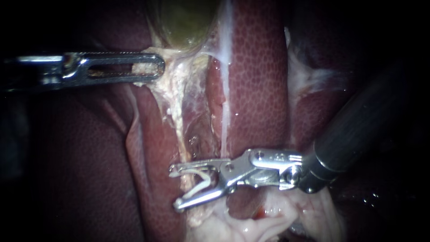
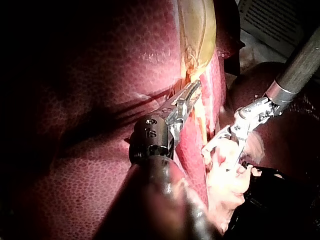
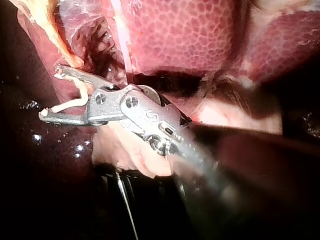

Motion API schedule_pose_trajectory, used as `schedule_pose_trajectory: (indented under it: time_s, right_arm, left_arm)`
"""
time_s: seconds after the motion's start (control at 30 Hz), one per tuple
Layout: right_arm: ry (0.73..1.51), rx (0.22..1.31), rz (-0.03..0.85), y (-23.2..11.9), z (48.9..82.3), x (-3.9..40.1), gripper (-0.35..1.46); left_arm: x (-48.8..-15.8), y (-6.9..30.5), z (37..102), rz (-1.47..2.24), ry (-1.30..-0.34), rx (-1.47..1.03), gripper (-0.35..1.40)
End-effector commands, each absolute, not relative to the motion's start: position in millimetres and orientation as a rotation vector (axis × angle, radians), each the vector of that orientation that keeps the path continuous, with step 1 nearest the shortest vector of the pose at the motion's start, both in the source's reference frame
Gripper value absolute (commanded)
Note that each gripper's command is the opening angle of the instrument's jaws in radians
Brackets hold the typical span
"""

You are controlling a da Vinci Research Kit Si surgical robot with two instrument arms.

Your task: Clipping first clip left tube

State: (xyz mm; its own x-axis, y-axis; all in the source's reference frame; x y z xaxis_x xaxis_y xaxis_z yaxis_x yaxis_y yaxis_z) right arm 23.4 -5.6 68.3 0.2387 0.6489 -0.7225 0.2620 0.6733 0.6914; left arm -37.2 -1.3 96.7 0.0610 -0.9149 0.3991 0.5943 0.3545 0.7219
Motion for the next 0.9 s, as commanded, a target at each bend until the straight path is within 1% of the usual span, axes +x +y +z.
schedule_pose_trajectory:
  time_s: [0.03,0.37,0.53,0.9]
  right_arm:
    - [1.344,0.848,0.314,-5.6,68.3,23.4,0.59]
    - [1.344,0.849,0.313,-5.5,68.2,23.2,0.59]
    - [1.345,0.858,0.31,-5.0,67.8,22.2,0.59]
    - [1.342,0.846,0.356,-1.7,65.6,17.9,0.59]
  left_arm:
    - [-37.2,-1.3,96.7,-1.193,-0.949,0.418,-0.35]
    - [-37.2,-1.3,96.7,-1.193,-0.949,0.418,-0.35]
    - [-37.1,-1.3,96.7,-1.192,-0.949,0.418,-0.35]
    - [-37.1,-1.3,96.7,-1.192,-0.949,0.418,-0.35]
